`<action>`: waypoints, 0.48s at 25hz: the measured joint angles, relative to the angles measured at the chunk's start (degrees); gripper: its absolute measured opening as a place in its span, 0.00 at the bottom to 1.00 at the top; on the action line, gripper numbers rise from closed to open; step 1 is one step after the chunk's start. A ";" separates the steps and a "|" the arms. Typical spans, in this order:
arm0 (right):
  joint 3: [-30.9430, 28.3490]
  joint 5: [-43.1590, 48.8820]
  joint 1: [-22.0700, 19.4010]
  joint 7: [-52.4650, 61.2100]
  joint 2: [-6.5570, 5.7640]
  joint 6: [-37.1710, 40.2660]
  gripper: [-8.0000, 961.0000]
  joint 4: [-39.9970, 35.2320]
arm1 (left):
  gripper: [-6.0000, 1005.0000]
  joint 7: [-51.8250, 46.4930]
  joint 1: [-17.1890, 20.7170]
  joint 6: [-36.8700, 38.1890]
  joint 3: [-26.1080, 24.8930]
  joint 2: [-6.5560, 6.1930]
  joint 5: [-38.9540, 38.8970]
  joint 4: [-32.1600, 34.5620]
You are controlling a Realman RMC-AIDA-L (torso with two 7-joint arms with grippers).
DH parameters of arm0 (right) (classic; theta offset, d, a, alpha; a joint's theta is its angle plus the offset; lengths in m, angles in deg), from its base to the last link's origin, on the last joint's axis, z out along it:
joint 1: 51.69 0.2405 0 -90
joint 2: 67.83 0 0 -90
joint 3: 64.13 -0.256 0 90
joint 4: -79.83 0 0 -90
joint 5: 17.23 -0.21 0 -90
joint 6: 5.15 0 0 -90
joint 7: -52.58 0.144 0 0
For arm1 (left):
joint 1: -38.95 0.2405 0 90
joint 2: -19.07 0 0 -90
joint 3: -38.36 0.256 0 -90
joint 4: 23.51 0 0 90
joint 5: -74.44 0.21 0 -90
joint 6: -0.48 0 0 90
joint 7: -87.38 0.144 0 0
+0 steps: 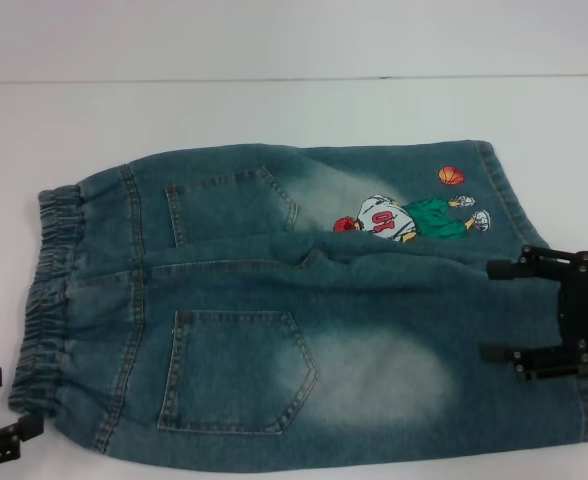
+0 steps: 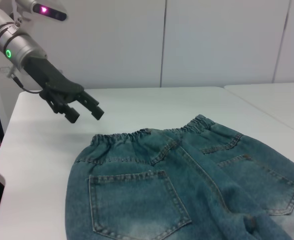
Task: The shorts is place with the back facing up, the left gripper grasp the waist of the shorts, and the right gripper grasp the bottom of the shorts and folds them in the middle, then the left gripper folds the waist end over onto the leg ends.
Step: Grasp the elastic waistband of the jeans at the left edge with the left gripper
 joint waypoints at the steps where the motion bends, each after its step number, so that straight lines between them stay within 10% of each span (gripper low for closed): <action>1: 0.00 0.00 0.09 0.03 0.00 -0.05 0.97 0.00 | 0.89 -0.12 -0.09 -0.66 0.10 0.20 0.29 0.15; 12: 0.00 0.00 0.34 0.89 0.07 -0.52 0.97 -0.03 | 0.89 -0.70 -1.90 -6.93 0.59 1.49 2.95 0.36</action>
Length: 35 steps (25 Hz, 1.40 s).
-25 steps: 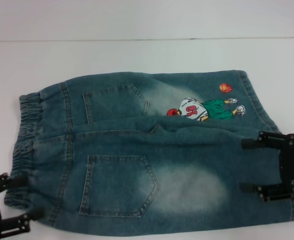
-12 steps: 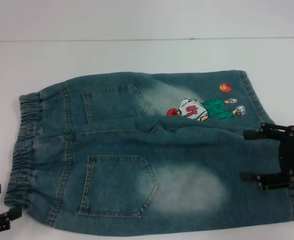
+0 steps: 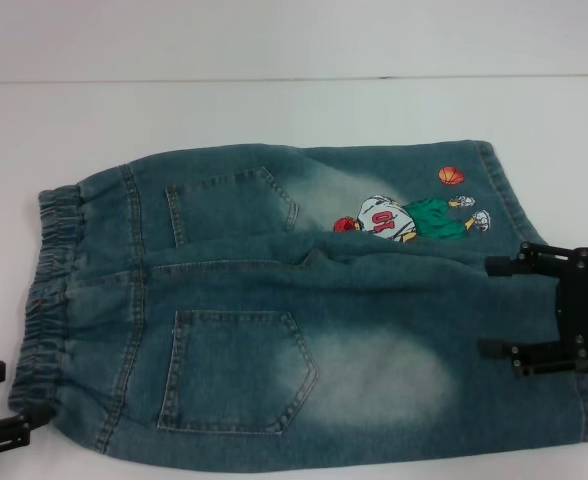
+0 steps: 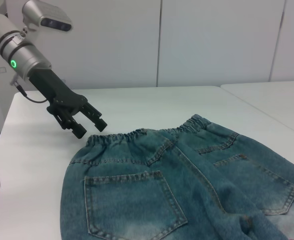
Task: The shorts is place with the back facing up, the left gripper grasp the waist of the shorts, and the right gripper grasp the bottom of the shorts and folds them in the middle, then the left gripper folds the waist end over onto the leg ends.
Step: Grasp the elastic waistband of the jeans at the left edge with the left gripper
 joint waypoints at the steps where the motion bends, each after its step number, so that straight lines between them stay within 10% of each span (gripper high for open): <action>1: 0.00 0.00 0.00 0.00 0.02 0.00 0.97 0.00 | 0.89 -0.01 -0.08 -0.07 0.00 0.00 0.10 0.01; 35: -0.09 -0.19 -0.29 0.46 0.46 -0.31 0.96 0.00 | 0.88 0.03 -0.98 1.32 -0.03 0.04 3.00 0.09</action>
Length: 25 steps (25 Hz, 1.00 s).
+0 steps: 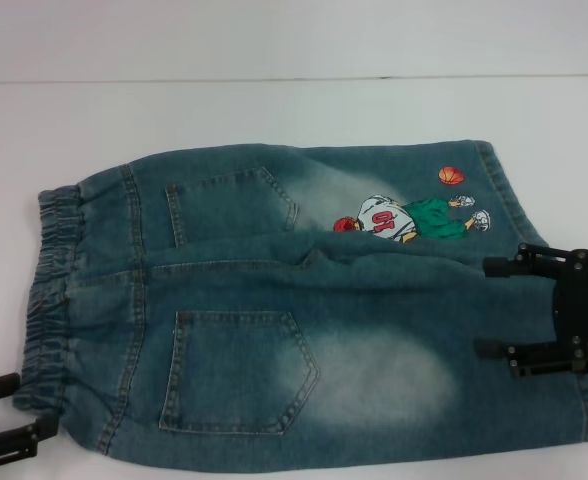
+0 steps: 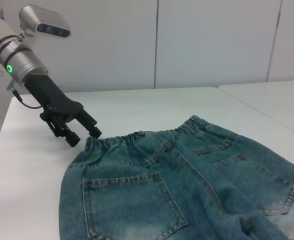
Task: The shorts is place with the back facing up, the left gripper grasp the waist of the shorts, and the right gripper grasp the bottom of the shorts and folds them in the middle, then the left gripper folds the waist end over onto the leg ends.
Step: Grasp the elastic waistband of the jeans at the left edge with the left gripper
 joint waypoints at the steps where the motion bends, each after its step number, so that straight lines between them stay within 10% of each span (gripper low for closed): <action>1: 0.00 0.02 0.00 0.00 0.00 -0.02 0.96 0.00 | 0.88 -0.03 -0.04 -0.06 -0.08 0.00 0.01 0.01; 25: -0.13 -0.10 -0.18 -0.01 0.07 0.29 0.96 0.01 | 0.55 -1.98 -1.06 -4.34 3.78 0.62 0.79 0.04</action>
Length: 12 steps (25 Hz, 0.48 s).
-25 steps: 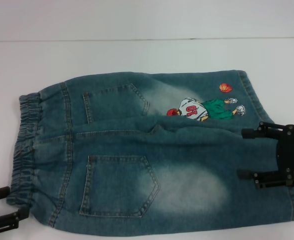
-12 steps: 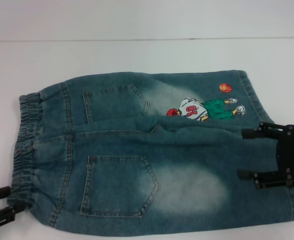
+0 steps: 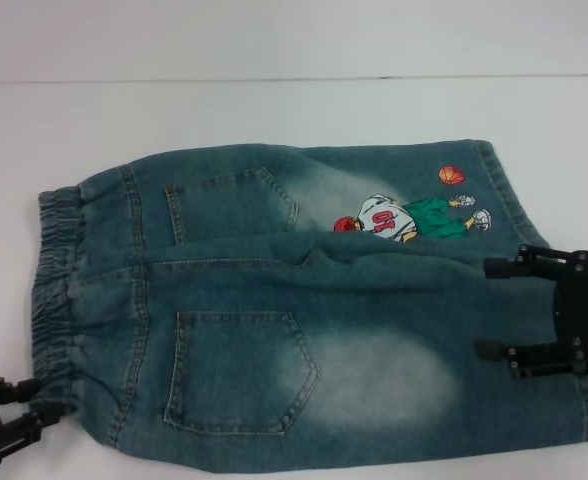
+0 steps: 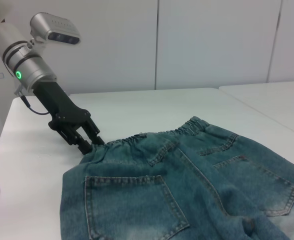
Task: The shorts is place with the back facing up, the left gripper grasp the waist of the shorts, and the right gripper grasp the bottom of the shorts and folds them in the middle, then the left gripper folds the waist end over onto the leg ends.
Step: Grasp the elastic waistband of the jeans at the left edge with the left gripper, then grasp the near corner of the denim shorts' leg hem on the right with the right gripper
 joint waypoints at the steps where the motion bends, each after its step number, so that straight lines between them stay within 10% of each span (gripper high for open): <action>1: -0.17 -0.02 -0.02 0.00 0.00 0.01 0.96 0.00 | 0.55 -0.16 -0.03 0.09 0.07 0.00 0.14 0.16; 12: -0.60 -0.06 -0.06 0.03 0.00 0.09 0.96 0.00 | 0.20 0.05 -0.90 -0.12 0.06 0.73 0.06 1.01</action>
